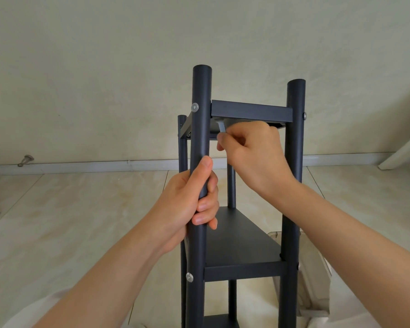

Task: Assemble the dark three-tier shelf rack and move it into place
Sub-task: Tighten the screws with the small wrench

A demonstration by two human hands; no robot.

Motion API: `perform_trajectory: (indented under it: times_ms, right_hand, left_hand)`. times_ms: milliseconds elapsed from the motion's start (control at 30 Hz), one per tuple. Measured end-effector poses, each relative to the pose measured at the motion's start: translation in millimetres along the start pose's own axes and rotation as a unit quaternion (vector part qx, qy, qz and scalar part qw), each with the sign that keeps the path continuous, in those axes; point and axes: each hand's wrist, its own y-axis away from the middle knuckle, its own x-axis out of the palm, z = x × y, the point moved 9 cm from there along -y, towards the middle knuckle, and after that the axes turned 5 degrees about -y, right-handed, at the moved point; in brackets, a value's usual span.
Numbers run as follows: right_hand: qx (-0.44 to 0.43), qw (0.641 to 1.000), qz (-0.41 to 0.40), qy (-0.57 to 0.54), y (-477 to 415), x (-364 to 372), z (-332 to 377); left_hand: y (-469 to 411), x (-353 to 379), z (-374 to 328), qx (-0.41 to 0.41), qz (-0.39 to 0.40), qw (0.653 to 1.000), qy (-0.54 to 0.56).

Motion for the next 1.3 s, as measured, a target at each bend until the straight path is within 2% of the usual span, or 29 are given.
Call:
perform_trajectory:
  times_ms: [200, 600, 900, 1133, 1300]
  right_hand:
    - [0.012, 1.000, 0.004, 0.005, -0.1, -7.9, 2.3]
    - [-0.032, 0.999, -0.011, 0.019, -2.5, -1.9, 6.0]
    - [-0.047, 0.995, -0.051, -0.067, 0.1, 12.4, -2.8]
    - [-0.091, 0.991, -0.073, -0.059, -2.4, 13.9, 5.4]
    - [-0.074, 0.995, -0.055, -0.040, -3.7, 18.0, 3.2]
  left_hand:
    - [-0.9, 3.0, -0.8, 0.002, 0.002, 1.000, -0.002]
    - [-0.4, 6.6, -2.5, -0.002, 0.008, 1.000, -0.008]
    - [3.1, 8.8, -3.3, -0.001, 0.024, 1.000, -0.006]
    - [6.0, 7.9, -2.0, -0.003, 0.032, 0.999, -0.008]
    - [5.4, 3.6, -3.1, 0.001, 0.018, 1.000, -0.010]
